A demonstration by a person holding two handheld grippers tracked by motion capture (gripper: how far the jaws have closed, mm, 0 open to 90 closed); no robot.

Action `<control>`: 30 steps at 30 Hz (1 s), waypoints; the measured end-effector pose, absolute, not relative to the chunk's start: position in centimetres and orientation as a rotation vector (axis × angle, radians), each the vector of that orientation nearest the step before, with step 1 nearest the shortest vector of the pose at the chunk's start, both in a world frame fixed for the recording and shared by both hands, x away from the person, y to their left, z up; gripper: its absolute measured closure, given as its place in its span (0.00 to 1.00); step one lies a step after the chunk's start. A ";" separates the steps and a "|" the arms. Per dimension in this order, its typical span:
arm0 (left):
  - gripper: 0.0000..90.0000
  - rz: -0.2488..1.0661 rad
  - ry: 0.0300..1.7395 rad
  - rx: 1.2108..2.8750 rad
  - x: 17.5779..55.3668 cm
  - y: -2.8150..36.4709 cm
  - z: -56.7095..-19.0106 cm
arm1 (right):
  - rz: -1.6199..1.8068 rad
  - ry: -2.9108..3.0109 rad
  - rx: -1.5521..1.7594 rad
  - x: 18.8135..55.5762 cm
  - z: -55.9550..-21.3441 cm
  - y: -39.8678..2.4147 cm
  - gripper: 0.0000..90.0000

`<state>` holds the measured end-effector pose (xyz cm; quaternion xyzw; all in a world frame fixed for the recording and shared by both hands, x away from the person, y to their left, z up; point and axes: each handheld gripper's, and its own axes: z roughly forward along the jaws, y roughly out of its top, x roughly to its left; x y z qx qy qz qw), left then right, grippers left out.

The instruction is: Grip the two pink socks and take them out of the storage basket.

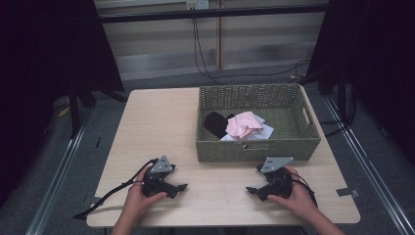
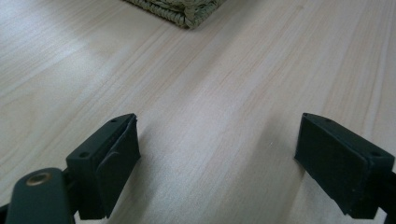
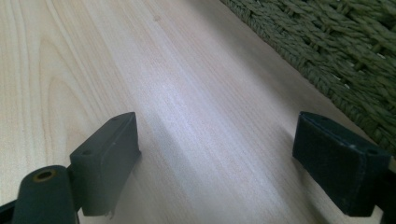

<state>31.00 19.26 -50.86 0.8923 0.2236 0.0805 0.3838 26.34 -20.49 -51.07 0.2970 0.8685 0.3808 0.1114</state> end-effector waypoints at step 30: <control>0.14 0.205 0.569 2.275 31.0 19.3 -50.9 | 0.831 2.832 0.909 28.4 -44.5 -20.5 0.26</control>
